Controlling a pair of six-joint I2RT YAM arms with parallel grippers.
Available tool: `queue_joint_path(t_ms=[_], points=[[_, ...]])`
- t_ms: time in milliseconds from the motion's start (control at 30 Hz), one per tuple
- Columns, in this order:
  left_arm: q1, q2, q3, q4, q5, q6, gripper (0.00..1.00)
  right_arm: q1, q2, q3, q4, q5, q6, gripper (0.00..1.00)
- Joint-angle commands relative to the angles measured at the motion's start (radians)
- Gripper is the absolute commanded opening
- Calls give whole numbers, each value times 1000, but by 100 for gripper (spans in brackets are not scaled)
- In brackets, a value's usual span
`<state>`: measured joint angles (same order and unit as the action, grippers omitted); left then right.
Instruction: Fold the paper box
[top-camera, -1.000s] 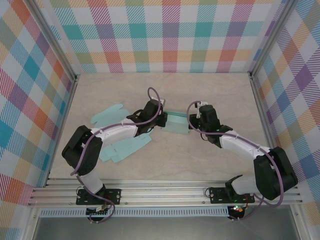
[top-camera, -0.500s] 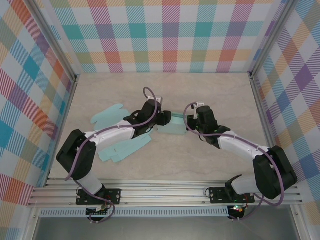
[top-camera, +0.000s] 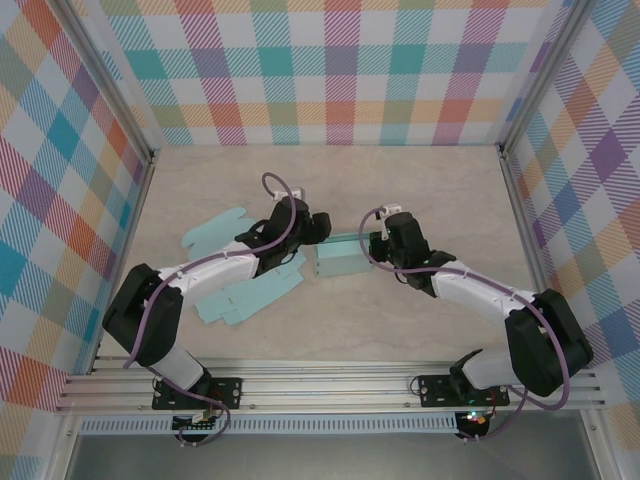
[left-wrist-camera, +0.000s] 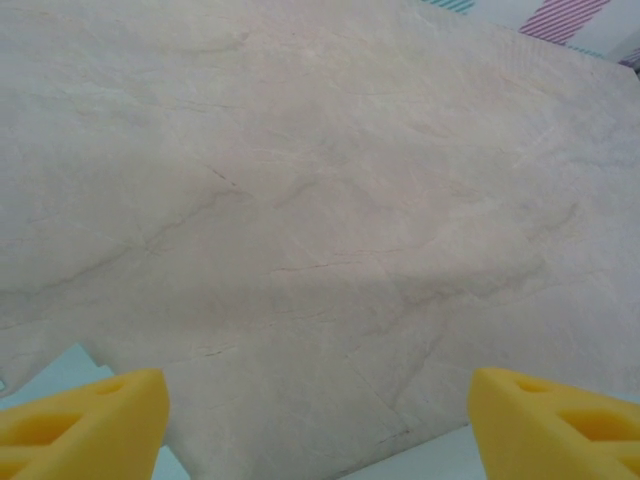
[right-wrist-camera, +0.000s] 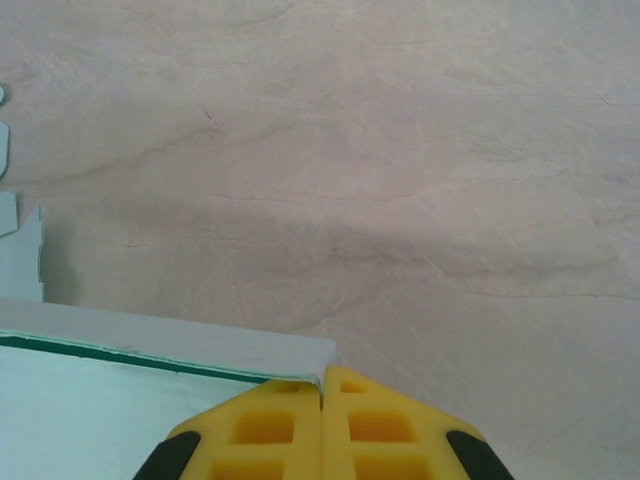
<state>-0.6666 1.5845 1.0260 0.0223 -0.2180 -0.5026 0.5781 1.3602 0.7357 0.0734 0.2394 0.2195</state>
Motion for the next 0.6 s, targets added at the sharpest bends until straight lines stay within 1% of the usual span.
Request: queue_joint_path(t_ms=[0, 133, 267, 433, 500, 567], points=[[4, -25, -30, 60, 38, -49, 75, 16, 20, 25, -48, 36, -18, 0], [-7, -11, -53, 80, 73, -62, 71, 28, 31, 27, -44, 52, -21, 0], [-43, -4, -93, 113, 59, -73, 66, 41, 36, 26, -40, 69, -23, 0], [-87, -5, -150, 159, -14, -89, 55, 52, 31, 13, -21, 86, -26, 0], [-112, -4, -167, 173, -57, -87, 52, 57, 27, 4, -15, 90, -28, 0], [-137, 3, -181, 188, -98, -85, 51, 60, 21, -6, -8, 95, -25, 5]])
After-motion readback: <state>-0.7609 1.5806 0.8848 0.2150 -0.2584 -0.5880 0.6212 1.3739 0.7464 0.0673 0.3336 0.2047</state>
